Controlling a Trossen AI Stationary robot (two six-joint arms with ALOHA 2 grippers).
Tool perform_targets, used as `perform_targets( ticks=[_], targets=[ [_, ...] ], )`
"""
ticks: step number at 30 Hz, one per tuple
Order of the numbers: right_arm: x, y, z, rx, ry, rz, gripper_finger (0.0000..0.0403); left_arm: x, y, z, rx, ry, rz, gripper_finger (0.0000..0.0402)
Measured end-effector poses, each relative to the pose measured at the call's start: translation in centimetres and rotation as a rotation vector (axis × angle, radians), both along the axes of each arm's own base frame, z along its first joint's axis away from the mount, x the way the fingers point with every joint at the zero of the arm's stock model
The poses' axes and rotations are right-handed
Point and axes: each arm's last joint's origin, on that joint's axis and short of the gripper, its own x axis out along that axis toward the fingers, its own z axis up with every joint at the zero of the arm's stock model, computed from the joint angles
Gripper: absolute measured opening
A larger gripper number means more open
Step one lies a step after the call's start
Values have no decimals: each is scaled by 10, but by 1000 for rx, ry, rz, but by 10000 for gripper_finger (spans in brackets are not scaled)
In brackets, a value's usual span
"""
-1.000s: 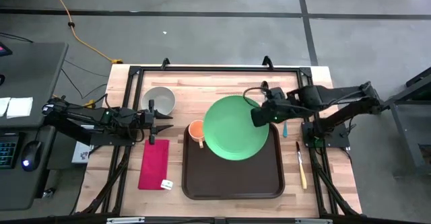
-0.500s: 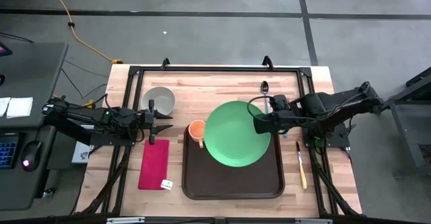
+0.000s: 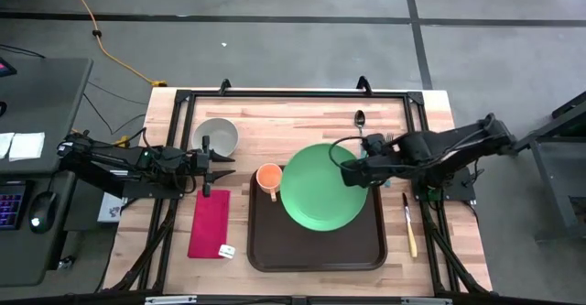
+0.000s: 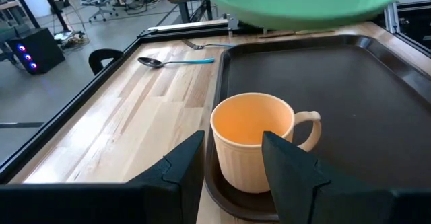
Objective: Set up tray
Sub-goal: Put the green plate on the black tray to the bottom right of the orange mug
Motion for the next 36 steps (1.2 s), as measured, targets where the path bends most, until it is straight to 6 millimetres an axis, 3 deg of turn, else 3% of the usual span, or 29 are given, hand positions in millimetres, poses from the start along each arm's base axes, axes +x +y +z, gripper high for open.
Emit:
perform_targets(
  ticks=[36],
  targets=[
    [34, 44, -51, 101, 194, -32, 0, 0, -1, -1, 7, 12, -26, 179]
  ],
)
